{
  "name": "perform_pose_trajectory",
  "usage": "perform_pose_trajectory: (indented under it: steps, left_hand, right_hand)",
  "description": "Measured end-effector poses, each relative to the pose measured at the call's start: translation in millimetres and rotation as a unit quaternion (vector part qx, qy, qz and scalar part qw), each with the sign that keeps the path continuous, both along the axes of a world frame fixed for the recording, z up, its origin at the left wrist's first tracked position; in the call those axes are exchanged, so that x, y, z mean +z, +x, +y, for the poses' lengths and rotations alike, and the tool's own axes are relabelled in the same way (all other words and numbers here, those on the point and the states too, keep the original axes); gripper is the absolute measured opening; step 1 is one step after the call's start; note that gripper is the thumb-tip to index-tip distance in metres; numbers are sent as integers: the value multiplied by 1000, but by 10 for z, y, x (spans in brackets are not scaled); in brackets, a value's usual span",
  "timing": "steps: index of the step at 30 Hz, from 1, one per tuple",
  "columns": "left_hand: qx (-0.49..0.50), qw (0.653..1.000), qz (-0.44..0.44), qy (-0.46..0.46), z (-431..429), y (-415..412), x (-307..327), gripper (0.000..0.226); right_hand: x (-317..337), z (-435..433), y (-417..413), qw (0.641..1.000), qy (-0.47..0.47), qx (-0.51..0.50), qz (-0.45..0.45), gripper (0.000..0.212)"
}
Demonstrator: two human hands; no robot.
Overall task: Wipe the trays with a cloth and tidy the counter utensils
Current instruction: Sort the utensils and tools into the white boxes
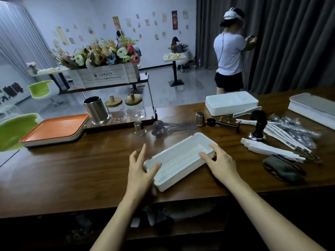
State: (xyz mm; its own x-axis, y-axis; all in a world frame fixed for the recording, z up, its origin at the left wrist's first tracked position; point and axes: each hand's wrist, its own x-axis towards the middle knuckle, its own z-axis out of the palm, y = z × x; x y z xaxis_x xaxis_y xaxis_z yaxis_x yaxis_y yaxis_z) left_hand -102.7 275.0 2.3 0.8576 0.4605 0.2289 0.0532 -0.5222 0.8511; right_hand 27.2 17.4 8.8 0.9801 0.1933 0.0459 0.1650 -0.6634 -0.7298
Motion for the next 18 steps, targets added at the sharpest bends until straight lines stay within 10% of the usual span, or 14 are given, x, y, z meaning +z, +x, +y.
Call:
perform_pose_trajectory:
  steps: [18]
  left_hand:
    - [-60, 994, 39, -86, -852, -76, -185, 129]
  right_hand:
    - [130, -850, 198, 999, 3, -42, -32, 60]
